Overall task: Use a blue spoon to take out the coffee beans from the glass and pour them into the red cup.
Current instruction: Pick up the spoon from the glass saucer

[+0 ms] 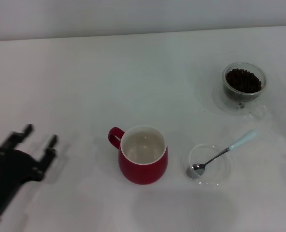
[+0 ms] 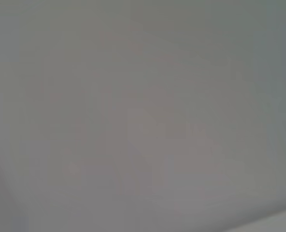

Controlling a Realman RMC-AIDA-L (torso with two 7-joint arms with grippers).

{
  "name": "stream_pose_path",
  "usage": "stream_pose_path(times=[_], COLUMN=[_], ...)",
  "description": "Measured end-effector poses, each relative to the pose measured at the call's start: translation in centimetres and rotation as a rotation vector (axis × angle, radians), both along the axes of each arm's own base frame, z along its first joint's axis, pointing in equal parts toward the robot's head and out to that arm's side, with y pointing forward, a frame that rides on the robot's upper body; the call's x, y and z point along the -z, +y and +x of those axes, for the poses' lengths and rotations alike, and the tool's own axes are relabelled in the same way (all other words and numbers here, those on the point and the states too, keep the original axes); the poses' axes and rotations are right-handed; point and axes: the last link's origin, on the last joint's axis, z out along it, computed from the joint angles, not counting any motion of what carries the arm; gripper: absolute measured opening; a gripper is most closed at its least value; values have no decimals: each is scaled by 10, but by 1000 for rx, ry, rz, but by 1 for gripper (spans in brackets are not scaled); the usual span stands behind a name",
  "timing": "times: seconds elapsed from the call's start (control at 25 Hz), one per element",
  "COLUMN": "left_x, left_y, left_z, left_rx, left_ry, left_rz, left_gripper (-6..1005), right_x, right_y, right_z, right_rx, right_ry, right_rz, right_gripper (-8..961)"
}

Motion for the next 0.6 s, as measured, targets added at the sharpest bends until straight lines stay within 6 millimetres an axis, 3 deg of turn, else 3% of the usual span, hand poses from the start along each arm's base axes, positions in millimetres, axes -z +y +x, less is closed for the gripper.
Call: stream_pose_path(times=[0.2,0.6], left_x=[-24,-56], left_y=[-1,7], left_z=[-12,-17], left_rx=[-32,-45], left_ry=[-13,-45], left_rz=[117,299], left_gripper=[596,595], right_x=[-2,-7], right_y=[-1,-5], right_z=[1,-4], right_rx=[-9,-17], right_ry=[214,557], right_rz=[-122,-292], right_gripper=[433,434])
